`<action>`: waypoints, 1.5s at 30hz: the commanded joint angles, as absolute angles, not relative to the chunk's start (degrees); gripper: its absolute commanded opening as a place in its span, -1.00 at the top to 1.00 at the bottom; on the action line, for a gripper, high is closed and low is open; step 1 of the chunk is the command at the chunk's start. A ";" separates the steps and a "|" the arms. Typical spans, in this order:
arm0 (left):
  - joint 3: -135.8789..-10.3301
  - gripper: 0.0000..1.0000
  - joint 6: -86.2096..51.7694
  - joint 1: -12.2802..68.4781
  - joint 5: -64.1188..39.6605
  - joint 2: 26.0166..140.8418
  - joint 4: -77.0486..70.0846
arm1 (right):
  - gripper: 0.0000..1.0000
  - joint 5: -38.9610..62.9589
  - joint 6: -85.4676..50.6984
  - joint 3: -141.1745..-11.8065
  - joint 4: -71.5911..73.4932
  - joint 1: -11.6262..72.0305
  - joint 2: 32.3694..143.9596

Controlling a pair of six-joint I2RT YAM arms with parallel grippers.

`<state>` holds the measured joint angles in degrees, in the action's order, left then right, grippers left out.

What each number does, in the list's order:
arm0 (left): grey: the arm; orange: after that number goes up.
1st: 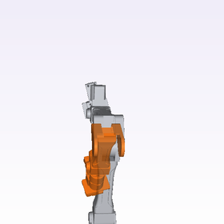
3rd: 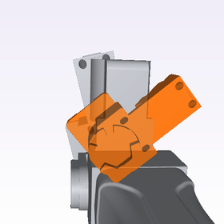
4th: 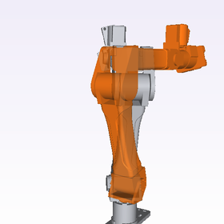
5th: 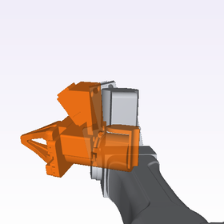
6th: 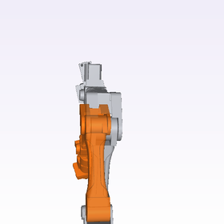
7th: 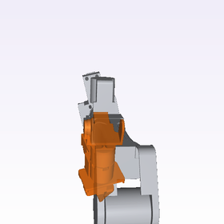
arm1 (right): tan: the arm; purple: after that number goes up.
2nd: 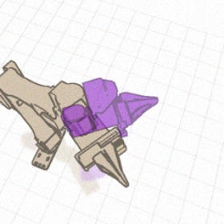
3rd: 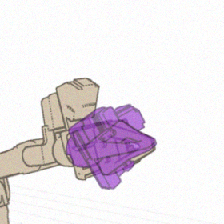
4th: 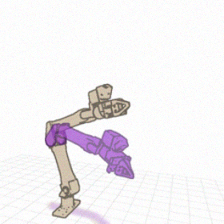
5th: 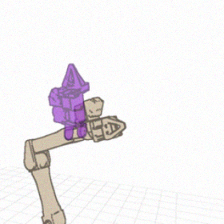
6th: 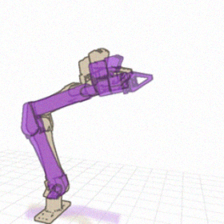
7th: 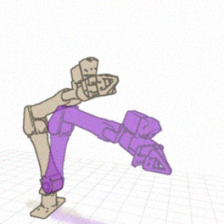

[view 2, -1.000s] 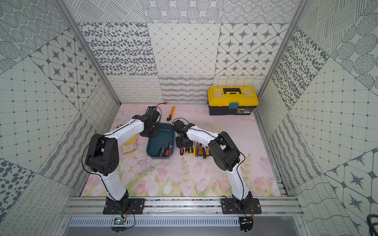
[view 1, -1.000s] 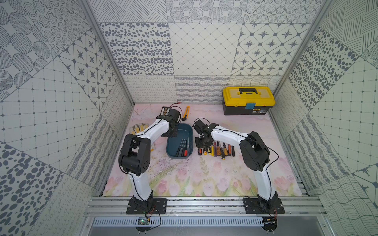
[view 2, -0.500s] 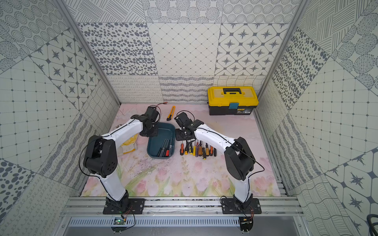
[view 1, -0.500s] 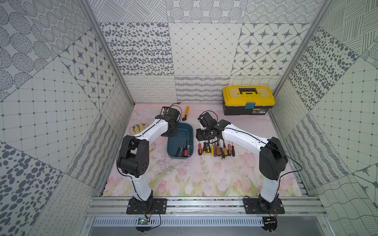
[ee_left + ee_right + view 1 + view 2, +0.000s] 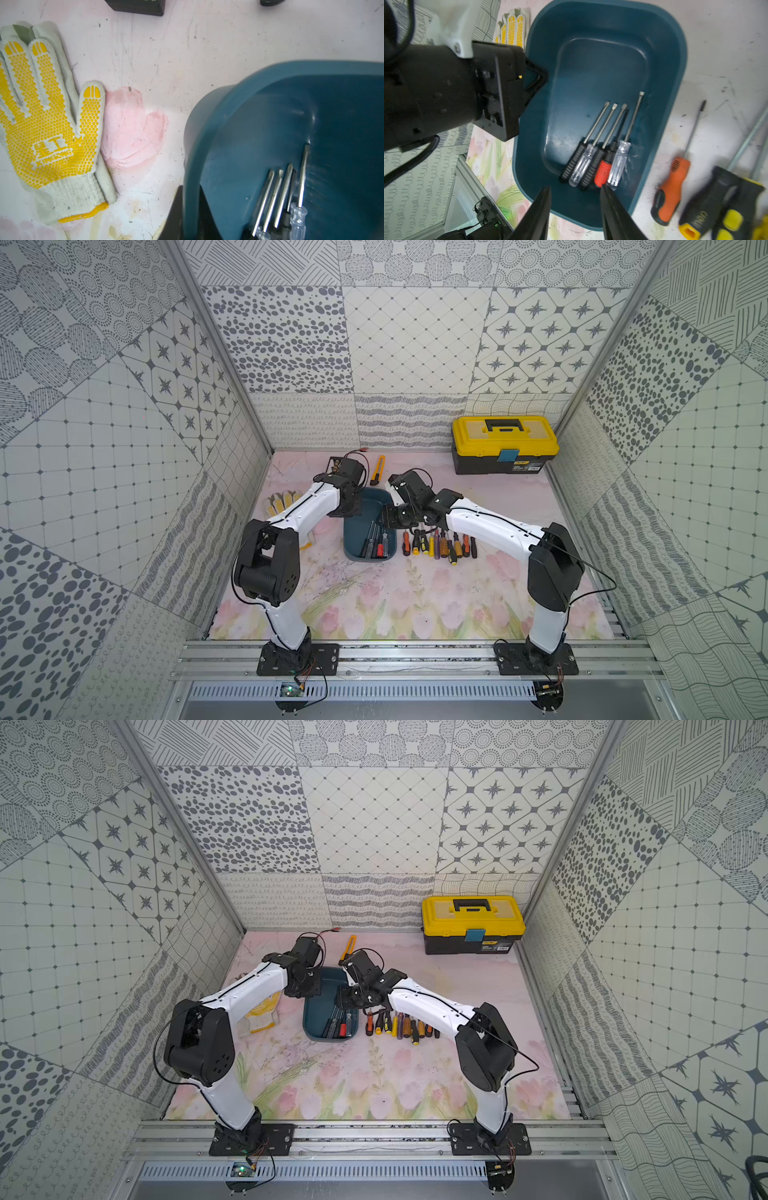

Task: Take out the screwdriver from the storage box
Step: Pick up the screwdriver from the storage box.

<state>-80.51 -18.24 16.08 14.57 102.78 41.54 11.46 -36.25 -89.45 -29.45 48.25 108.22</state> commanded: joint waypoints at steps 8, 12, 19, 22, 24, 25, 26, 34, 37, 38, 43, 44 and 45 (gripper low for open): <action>-80.32 1.00 -20.74 16.54 13.27 101.95 40.42 | 0.04 16.64 -42.29 -90.79 -23.17 50.76 115.61; -80.20 1.00 -20.65 16.53 13.49 101.74 40.43 | 0.04 17.67 -43.81 -91.12 -21.80 51.23 117.74; -80.32 1.00 -20.74 16.58 13.36 101.87 40.43 | 0.04 18.52 -45.18 -93.05 -21.57 51.64 121.57; -80.35 1.00 -20.74 16.58 13.18 101.87 40.43 | 0.05 18.62 -45.44 -93.64 -21.60 51.76 123.11; -80.55 1.00 -20.67 16.55 13.18 101.88 40.54 | 0.05 18.85 -45.47 -94.23 -21.56 51.77 124.11; -80.59 1.00 -20.61 16.53 13.27 101.87 40.65 | 0.05 18.89 -45.29 -94.60 -21.60 51.77 124.62; -80.65 1.00 -20.57 16.53 13.18 101.87 40.62 | 0.05 18.92 -45.31 -95.04 -21.53 51.77 125.03; -80.62 1.00 -20.62 16.52 13.01 101.95 40.59 | 0.06 19.44 -44.71 -100.28 -24.67 51.77 129.76; -80.68 1.00 -20.63 16.55 12.76 102.13 40.62 | 0.07 18.61 -44.31 -100.80 -26.75 51.79 130.65; -80.76 1.00 -20.65 16.64 12.68 102.22 40.64 | 0.08 18.33 -44.19 -100.76 -27.34 51.83 130.84; -80.69 1.00 -20.74 16.64 12.88 102.30 40.66 | 0.16 15.34 -42.33 -101.51 -31.47 52.29 131.76; -80.75 1.00 -20.76 16.59 12.92 102.30 40.69 | 0.19 14.76 -41.98 -101.51 -31.99 52.36 131.84; -80.73 1.00 -20.73 16.61 13.00 102.37 40.69 | 0.20 14.06 -41.54 -101.66 -32.74 52.53 131.96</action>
<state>-80.49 -19.49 16.40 14.63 102.78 41.58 17.50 -43.48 -101.08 -28.47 51.64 128.97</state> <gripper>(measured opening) 0.106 0.404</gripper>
